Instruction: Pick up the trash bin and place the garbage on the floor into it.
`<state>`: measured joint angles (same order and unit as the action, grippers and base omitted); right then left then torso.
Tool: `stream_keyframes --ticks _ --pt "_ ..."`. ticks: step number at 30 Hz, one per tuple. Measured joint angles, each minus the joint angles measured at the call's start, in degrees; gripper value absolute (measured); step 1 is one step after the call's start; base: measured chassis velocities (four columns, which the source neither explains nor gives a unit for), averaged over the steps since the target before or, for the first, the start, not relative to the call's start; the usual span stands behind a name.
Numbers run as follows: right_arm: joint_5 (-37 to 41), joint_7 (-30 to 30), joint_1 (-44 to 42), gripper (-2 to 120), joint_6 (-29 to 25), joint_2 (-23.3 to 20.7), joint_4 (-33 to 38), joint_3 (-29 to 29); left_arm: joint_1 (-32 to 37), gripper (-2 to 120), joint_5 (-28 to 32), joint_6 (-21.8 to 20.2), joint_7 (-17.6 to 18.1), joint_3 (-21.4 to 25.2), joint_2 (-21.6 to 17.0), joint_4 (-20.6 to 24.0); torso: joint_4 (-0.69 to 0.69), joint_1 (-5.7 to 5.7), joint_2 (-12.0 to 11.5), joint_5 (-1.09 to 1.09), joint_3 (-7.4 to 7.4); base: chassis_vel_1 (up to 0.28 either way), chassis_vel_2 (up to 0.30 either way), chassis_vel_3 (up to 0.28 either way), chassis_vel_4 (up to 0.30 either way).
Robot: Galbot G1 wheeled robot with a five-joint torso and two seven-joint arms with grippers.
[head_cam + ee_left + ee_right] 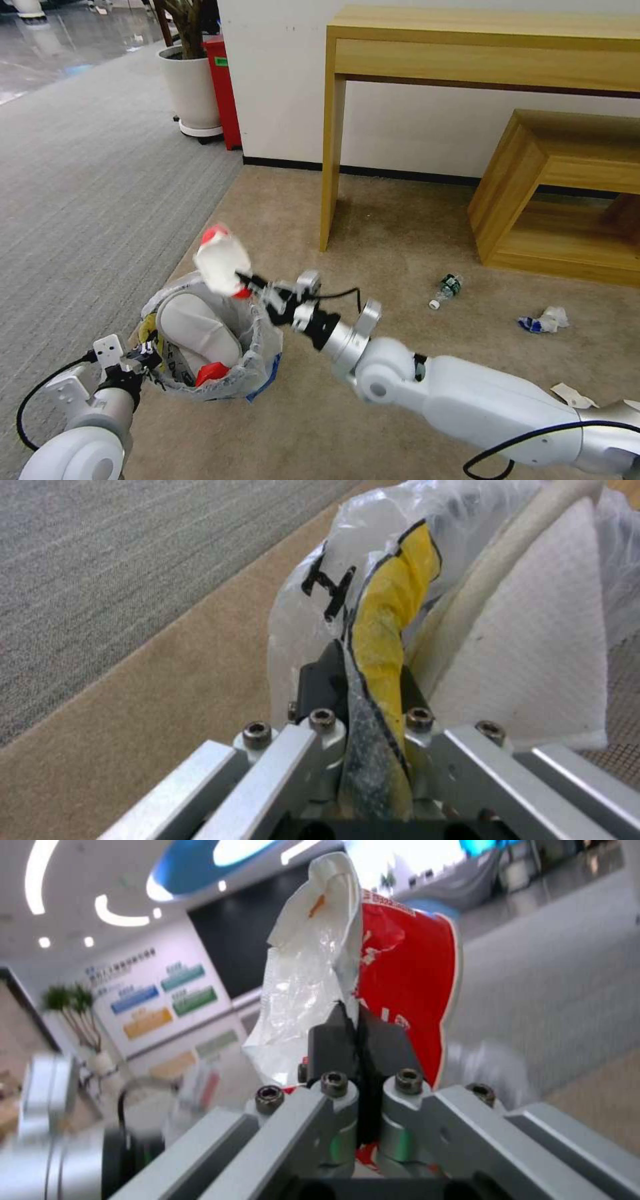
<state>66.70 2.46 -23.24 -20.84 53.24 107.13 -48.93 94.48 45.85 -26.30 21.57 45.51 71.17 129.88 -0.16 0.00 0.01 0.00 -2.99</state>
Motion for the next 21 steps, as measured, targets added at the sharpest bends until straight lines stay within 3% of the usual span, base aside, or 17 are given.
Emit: stream_keyframes --ticks 10,21 --pt "-0.4 -4.1 3.6 0 1.4 0.7 -0.6 -6.4 0.1 2 0.5 0.0 0.3 0.5 0.5 1.1 0.01 0.0 0.0 0.0 0.0 0.0 0.0 0.0 0.0" --pt "-1.9 -6.5 2.9 0 1.8 0.6 -2.5 -9.3 0.3 2 0.5 -0.1 0.3 0.5 1.2 1.8 0.0 0.0 0.0 0.0 0.0 0.0 0.0 0.0 0.0"
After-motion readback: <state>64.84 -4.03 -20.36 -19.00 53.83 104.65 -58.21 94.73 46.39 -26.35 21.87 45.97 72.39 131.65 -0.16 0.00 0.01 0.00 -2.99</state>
